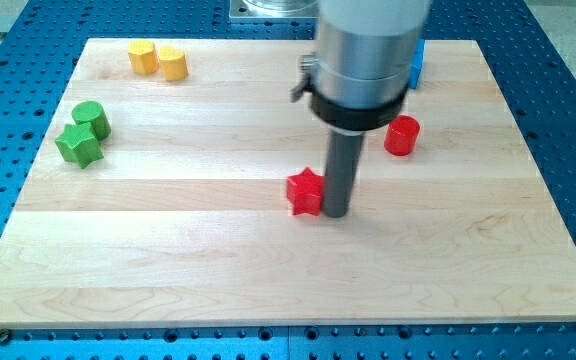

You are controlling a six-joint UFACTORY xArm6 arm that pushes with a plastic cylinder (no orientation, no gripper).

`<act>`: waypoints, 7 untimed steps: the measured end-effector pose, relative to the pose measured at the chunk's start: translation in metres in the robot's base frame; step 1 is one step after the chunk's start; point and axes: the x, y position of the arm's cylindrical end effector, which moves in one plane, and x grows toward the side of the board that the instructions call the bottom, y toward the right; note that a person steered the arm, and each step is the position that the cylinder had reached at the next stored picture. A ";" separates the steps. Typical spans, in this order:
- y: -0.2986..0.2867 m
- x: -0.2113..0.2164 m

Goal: Place the red star at the bottom center of the board

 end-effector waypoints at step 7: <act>-0.048 -0.058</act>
